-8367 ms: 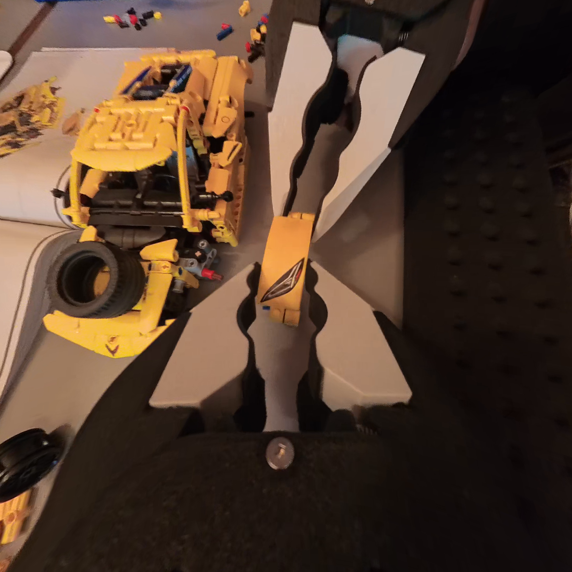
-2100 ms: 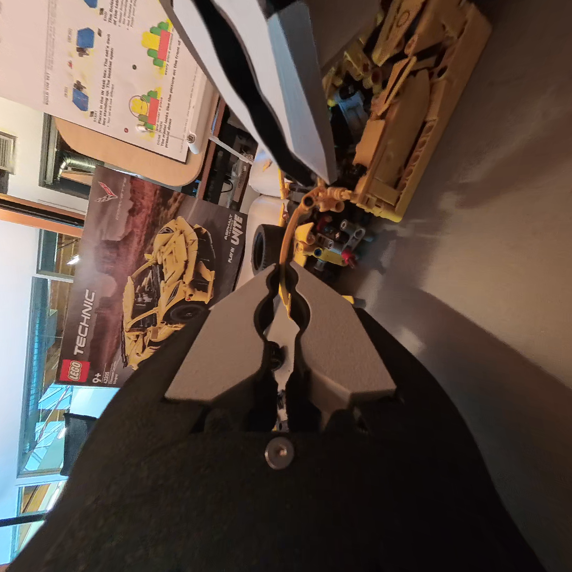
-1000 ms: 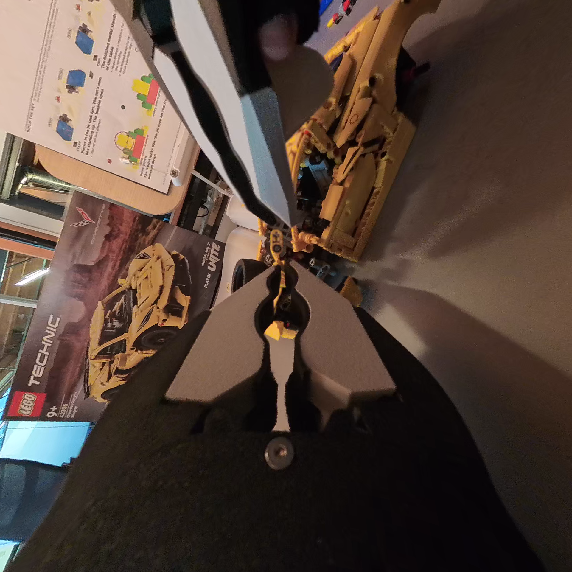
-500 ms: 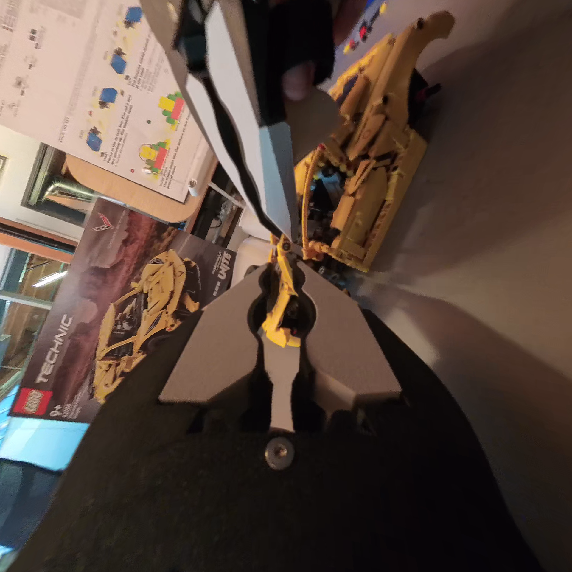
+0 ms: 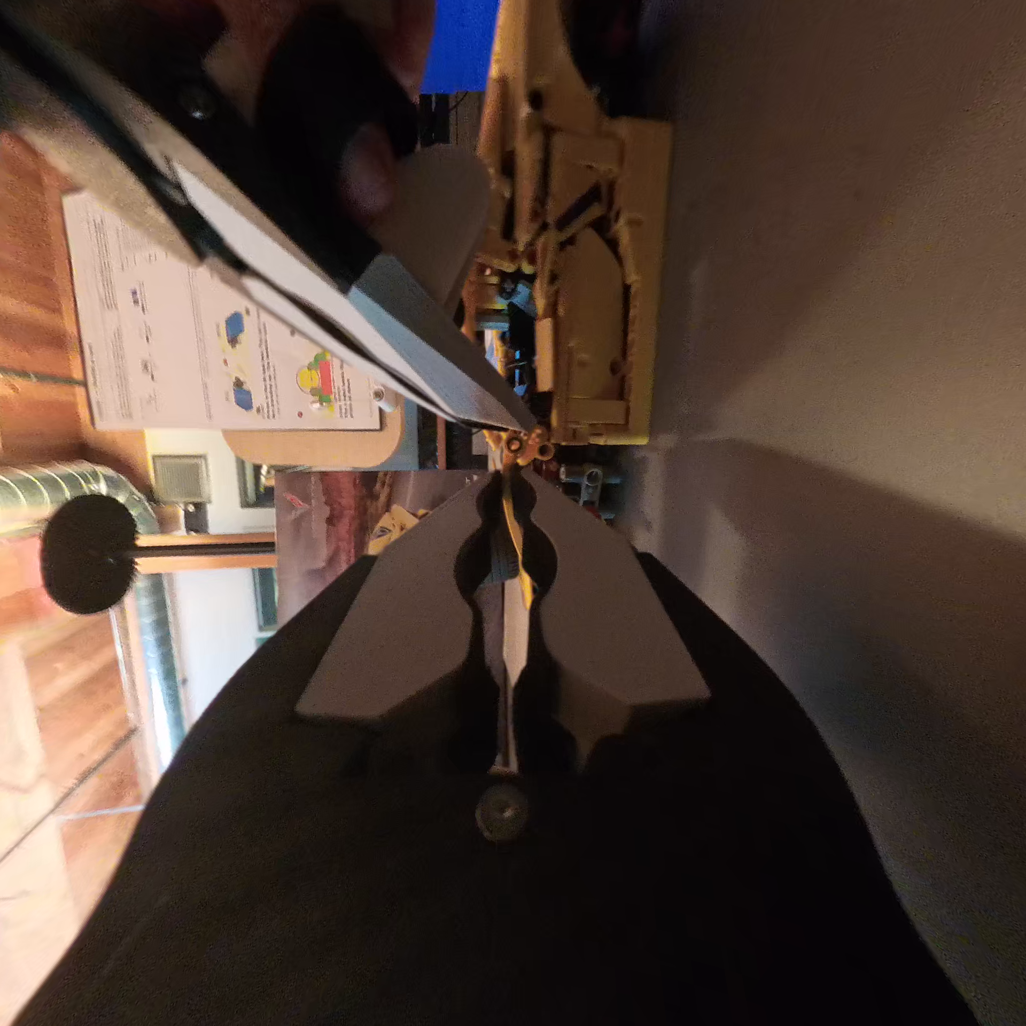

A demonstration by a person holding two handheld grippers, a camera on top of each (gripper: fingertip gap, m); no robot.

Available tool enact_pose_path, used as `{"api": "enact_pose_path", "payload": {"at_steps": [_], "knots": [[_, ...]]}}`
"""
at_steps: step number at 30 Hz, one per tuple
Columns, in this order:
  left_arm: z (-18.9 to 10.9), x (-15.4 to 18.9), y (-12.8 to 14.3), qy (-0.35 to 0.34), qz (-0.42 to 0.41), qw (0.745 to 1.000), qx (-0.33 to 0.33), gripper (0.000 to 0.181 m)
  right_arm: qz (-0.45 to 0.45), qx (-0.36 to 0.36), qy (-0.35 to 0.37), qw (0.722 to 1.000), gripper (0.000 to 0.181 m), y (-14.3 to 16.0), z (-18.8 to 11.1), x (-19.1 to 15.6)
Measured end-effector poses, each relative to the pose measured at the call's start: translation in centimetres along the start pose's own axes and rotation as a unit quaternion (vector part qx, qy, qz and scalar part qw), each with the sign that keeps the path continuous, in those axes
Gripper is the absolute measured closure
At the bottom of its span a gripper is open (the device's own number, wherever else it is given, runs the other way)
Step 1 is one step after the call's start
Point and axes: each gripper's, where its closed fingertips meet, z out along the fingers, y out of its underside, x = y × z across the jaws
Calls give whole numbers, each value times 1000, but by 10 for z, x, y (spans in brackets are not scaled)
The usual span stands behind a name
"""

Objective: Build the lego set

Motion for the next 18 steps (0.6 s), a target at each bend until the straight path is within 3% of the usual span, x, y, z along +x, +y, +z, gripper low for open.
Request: {"api": "enact_pose_path", "payload": {"at_steps": [5, 9, 11, 18], "knots": [[2, 6, 0, 1, 48, 999, 3, 179, -86, -46, 67, 993, 174, 4, 5, 1], [2, 1, 1, -11, 57, 998, 7, 179, -12, -6, 20, 1000, 174, 0, -1, 1], [3, 2, 2, -5, 58, 998, 8, 179, 14, 11, -2, 1000, 165, 0, -6, 2], [3, -1, 3, -26, 92, 995, -1, 179, 20, 27, 19, 999, 137, -4, -2, 15]]}}
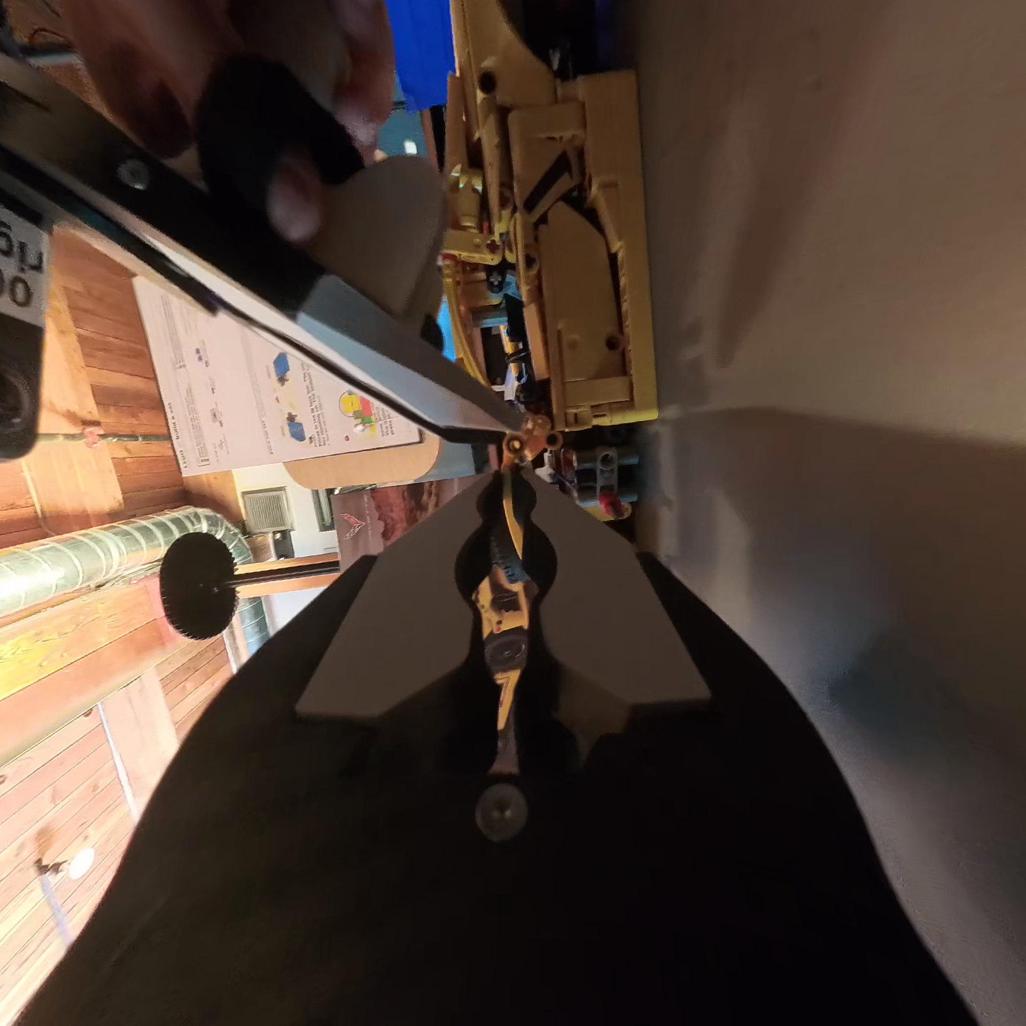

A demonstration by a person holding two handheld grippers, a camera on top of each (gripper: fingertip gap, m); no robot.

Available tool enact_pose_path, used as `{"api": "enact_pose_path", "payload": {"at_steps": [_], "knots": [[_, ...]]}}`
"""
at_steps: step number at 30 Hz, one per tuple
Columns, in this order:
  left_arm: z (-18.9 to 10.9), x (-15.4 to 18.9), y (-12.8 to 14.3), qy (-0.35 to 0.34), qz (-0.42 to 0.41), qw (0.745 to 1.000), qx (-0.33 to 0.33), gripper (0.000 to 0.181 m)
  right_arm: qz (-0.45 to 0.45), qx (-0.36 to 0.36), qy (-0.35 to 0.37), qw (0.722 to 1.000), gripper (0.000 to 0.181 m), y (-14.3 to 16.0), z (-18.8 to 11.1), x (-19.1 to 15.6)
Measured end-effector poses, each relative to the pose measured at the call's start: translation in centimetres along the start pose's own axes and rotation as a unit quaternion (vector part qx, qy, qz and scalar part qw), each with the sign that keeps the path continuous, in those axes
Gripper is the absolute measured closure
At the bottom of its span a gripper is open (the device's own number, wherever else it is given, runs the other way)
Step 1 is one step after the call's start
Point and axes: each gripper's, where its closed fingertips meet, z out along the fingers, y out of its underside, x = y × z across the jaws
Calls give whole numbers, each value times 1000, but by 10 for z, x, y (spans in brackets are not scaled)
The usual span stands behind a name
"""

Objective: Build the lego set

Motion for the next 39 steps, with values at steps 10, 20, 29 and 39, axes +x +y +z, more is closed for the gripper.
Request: {"api": "enact_pose_path", "payload": {"at_steps": [10, 20, 29, 39], "knots": [[-2, -7, 3, -14, -8, 1000, -9, 179, -9, -18, 23, 1000, 136, 3, 6, 7], [-1, -1, 4, 0, -4, 1000, -16, 179, -17, -20, 28, 999, 142, 5, 2, 7], [-4, -18, 19, 13, -177, 984, -32, 179, -118, 40, 109, 986, 152, -20, -6, -3], [-5, -17, 22, 51, -272, 961, -18, 179, -267, 63, 260, 926, 174, -35, -7, 2]]}}
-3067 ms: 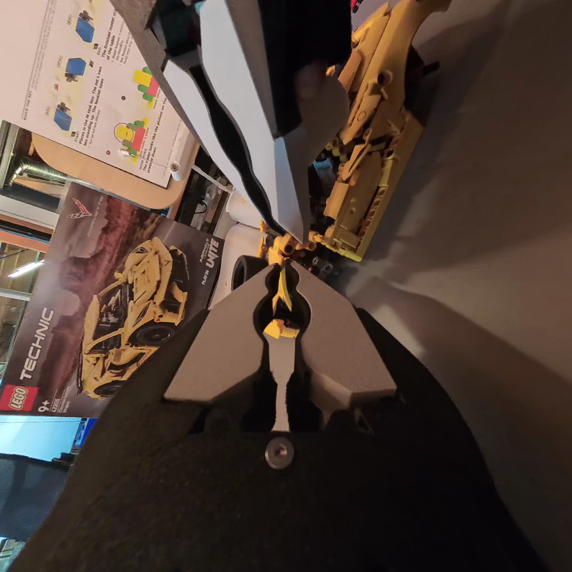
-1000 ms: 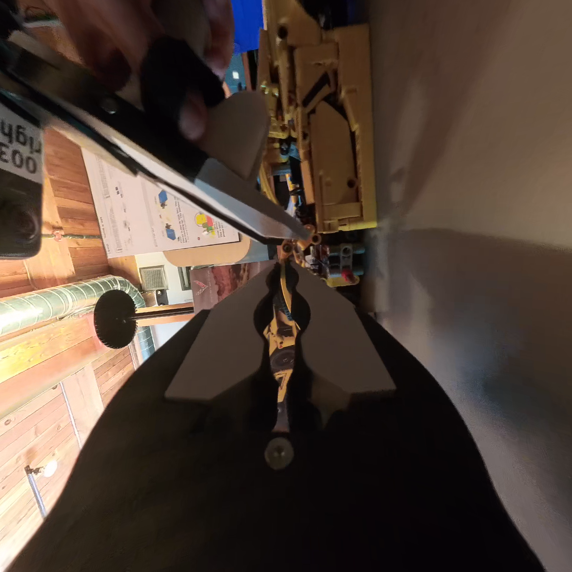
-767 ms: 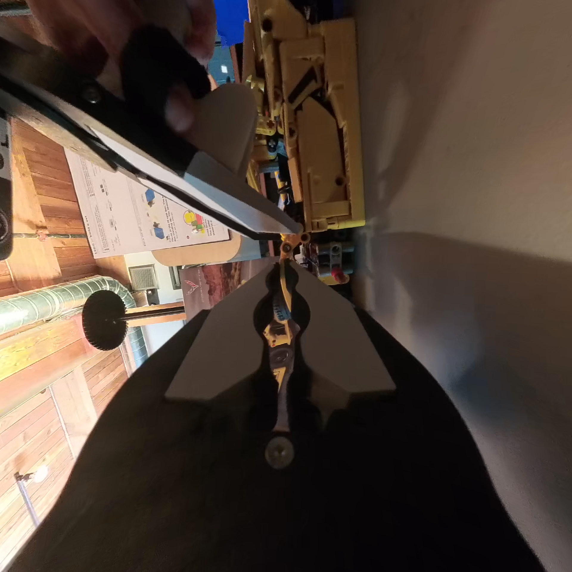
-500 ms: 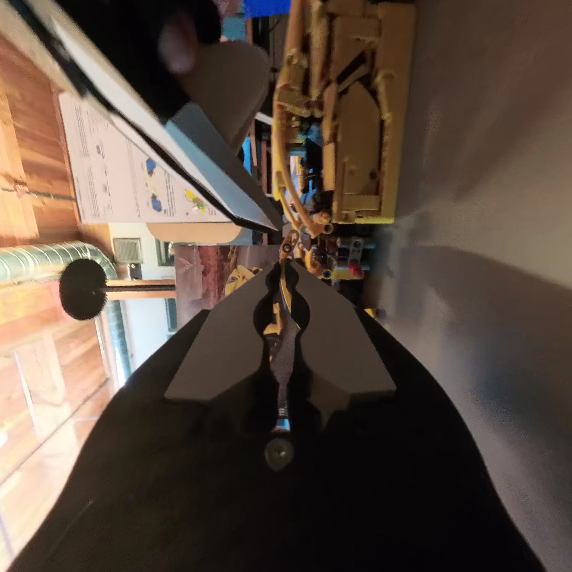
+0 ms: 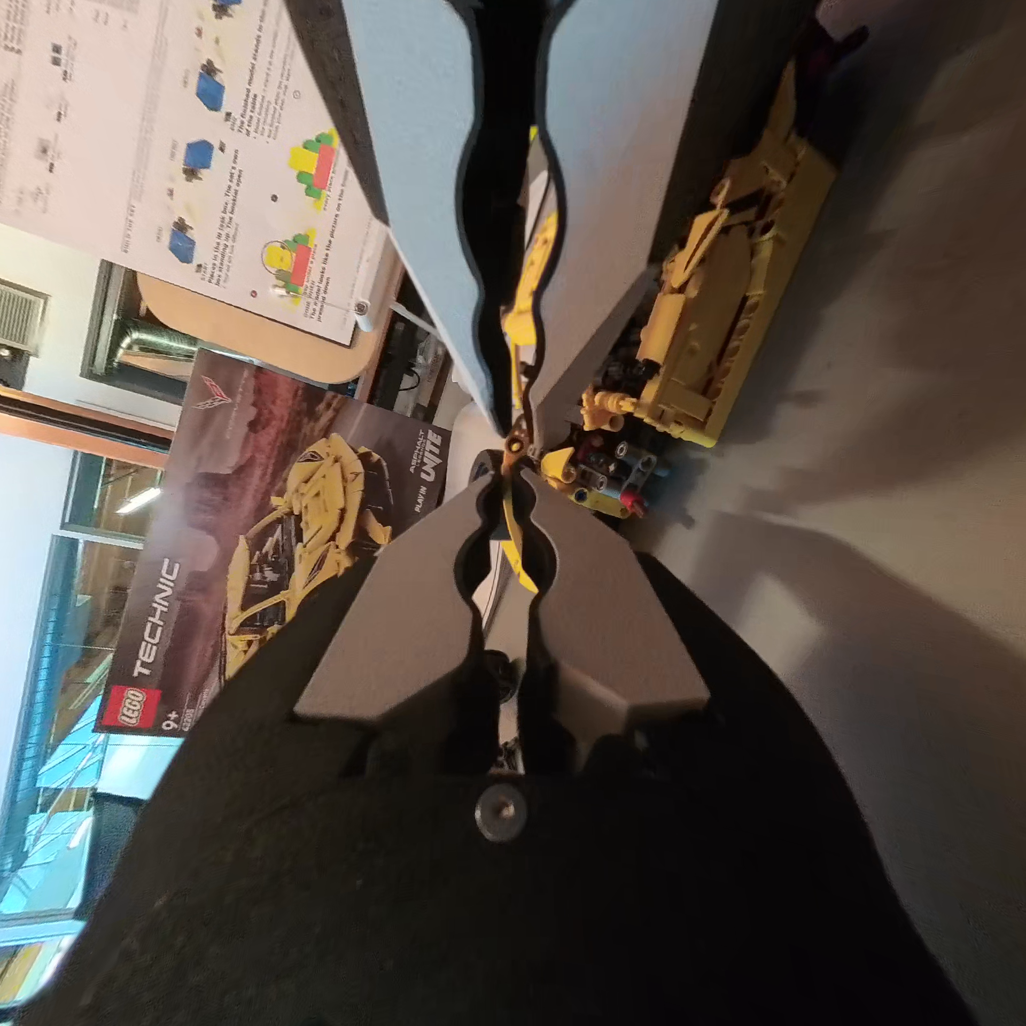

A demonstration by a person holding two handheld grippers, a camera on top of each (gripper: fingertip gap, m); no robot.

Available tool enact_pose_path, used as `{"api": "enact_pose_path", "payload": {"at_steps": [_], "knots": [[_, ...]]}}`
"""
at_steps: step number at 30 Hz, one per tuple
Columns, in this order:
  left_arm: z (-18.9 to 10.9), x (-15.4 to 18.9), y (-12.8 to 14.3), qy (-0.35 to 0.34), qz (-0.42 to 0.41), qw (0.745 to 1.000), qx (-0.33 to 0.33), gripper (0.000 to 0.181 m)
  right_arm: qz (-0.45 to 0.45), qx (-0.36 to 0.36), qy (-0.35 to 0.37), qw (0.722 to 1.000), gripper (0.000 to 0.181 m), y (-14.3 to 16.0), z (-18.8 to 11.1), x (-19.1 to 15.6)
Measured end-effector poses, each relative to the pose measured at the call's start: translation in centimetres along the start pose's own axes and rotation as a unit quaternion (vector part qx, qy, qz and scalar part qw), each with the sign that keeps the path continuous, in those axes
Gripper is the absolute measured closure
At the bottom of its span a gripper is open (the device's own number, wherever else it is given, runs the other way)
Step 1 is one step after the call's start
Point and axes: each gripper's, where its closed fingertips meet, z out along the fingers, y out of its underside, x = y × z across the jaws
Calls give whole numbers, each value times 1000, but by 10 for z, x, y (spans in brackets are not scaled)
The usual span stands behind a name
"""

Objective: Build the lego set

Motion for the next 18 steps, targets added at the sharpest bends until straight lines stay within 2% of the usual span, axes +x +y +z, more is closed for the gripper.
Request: {"api": "enact_pose_path", "payload": {"at_steps": [9, 14, 18], "knots": [[-1, 0, -2, 12, -20, 1000, 8, 179, -45, -16, 26, 999, 174, 2, 2, 1], [-1, 2, -2, 4, 16, 1000, 10, 179, -71, -23, 18, 997, 174, 4, 1, -1], [-2, 8, -3, -7, 96, 995, 20, 180, -177, -17, -29, 984, 175, 5, -1, -8]]}}
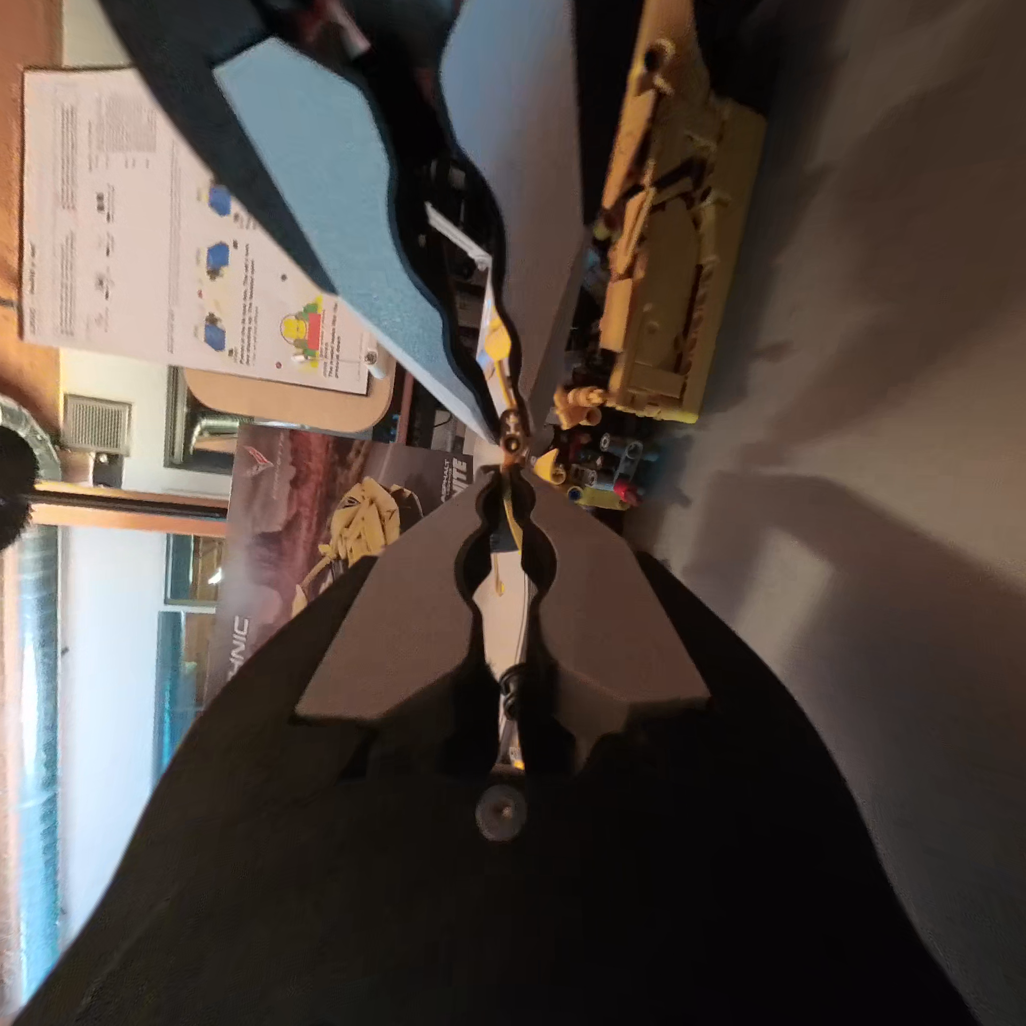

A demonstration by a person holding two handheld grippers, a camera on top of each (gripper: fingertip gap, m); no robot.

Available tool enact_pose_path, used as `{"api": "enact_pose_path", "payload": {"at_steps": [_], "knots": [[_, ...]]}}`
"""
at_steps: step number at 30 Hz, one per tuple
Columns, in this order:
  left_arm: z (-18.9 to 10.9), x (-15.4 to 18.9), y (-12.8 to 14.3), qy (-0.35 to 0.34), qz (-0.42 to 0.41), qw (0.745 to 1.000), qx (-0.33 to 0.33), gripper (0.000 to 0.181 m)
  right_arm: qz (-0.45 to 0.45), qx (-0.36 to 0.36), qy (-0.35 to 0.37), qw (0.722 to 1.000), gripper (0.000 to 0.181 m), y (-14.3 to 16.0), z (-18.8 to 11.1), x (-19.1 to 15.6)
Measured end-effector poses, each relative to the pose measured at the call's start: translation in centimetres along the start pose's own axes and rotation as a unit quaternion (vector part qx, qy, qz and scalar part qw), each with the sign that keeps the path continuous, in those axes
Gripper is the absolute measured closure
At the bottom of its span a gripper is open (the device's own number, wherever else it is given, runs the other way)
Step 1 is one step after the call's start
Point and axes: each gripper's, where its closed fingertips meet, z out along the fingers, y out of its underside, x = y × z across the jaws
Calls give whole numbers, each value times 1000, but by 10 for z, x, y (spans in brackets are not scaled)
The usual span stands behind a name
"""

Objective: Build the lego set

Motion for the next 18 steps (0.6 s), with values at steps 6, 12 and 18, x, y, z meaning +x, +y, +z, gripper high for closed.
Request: {"api": "enact_pose_path", "payload": {"at_steps": [6, 12, 18], "knots": [[1, 6, -6, 1, 44, 999, 2, 179, -69, -29, -46, 996, 175, 0, -4, -8], [0, 19, -1, 8, 101, 995, -8, 179, 143, 1, -75, 987, 160, -2, -4, -21], [3, 21, -7, -10, 152, 988, -6, 180, 319, -12, -146, 936, 131, 15, -4, -20]]}}
